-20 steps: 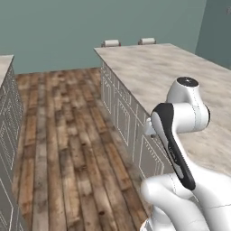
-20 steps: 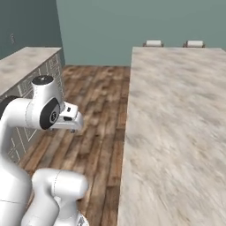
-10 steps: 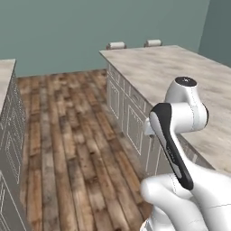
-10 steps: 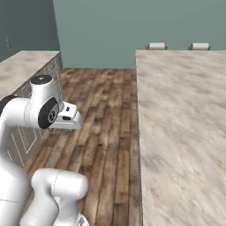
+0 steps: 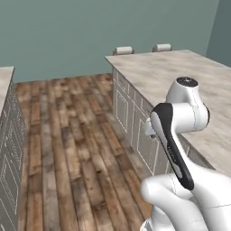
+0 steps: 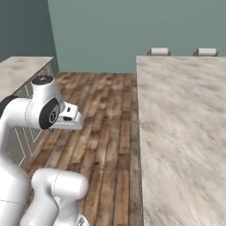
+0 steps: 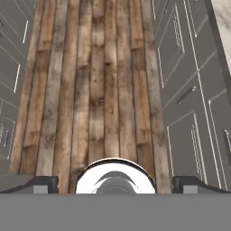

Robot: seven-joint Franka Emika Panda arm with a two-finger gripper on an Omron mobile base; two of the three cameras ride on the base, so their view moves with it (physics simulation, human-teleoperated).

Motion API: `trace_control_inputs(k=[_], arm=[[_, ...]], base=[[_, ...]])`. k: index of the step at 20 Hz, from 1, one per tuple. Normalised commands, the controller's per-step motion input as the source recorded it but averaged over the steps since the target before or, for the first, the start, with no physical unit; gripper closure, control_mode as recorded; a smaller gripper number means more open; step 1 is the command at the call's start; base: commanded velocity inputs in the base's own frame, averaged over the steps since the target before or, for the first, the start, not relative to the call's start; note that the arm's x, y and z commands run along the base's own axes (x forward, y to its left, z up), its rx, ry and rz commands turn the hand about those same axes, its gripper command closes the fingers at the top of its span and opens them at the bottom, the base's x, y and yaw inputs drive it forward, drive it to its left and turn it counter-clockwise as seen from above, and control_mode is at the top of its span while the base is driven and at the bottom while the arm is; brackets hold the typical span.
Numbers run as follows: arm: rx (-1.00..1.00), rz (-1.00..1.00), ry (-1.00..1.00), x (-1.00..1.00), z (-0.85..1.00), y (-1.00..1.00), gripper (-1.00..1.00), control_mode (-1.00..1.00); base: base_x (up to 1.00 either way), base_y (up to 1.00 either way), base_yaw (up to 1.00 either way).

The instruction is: Four empty soda cans are scattered around the kitchen. Gather all the cans and cluster them next to the stove for recycling.

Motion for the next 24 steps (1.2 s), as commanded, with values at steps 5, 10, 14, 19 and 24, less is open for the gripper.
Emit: trace_control_inputs(k=[5,10,14,19,24], arm=[[0.0,0.0,0.0,0.0,0.0,0.0,-1.0,1.0],[0.0,0.0,0.0,0.0,0.0,0.0,-1.0,1.0],[0.0,0.0,0.0,0.0,0.0,0.0,-1.0,1.0],[0.0,0.0,0.0,0.0,0.0,0.0,-1.0,1.0],[0.0,0.0,0.0,0.0,0.0,0.0,-1.0,1.0]], base=[[0.6,0.26,0.21],[0.08,0.13,0.42],[-0.13,0.14,0.49],[-0.16,0.14,0.5],[0.03,0.24,0.43]])
